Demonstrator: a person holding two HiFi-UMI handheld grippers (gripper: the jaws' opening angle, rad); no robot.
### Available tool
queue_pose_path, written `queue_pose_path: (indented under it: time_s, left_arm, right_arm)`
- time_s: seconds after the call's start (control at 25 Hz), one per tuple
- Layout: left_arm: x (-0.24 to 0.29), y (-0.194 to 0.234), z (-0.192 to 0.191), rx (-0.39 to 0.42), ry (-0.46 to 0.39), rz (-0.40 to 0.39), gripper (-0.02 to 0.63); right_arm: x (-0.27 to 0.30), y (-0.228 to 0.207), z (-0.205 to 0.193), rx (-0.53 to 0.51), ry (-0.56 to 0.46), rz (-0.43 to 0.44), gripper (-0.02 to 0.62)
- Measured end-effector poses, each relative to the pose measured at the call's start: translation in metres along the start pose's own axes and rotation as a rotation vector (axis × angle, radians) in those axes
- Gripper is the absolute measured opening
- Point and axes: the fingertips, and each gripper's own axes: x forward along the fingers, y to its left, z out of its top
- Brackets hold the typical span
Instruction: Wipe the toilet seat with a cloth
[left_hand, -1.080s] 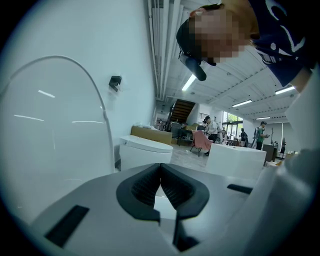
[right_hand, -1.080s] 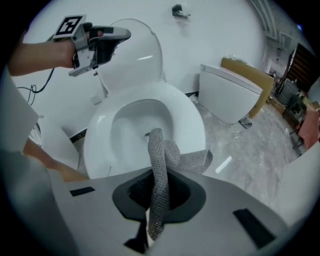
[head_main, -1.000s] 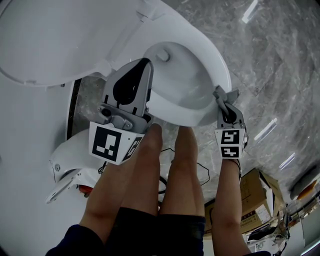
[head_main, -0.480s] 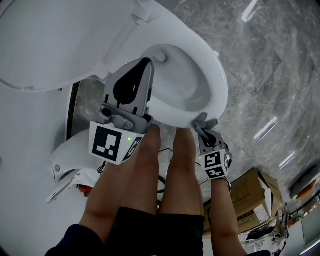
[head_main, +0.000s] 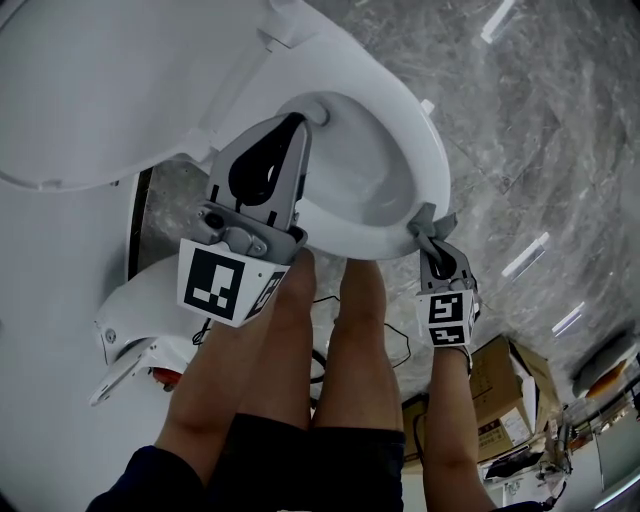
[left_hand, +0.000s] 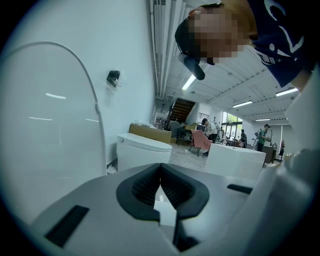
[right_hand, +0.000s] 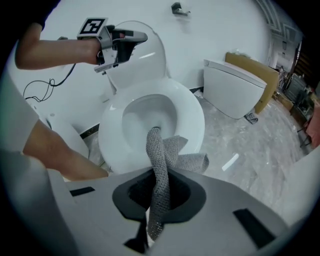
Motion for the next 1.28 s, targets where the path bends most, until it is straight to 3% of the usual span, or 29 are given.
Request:
queue_pose_path:
  time_s: [0.52,0.64,1.0,1.28]
  left_arm:
    - [-0.001,0.019,-0.001,-0.009,0.007,0.022,0.020]
    - [-0.001,0.024,-0.002,-0.013,0.007,0.029,0.020]
    - [0.000,0.034,-0.002,-0.021,0.006,0.027,0.020]
    - [0.000,0.041,0.002,-0.019,0.001,0.036,0.020]
  right_arm:
    - [0.047,-0.063,0.119,-0.064,-0.127,-0.102,0.029]
    - [0.045,-0.060,0.116,-0.056,-0.124,-0.093,0.029]
    - [0.019,-0.031,0.042,-0.072,0.031,-0.079,0.029]
    - [0.049,-0.039,0.095,-0.164,-0.005,-0.077,0.029]
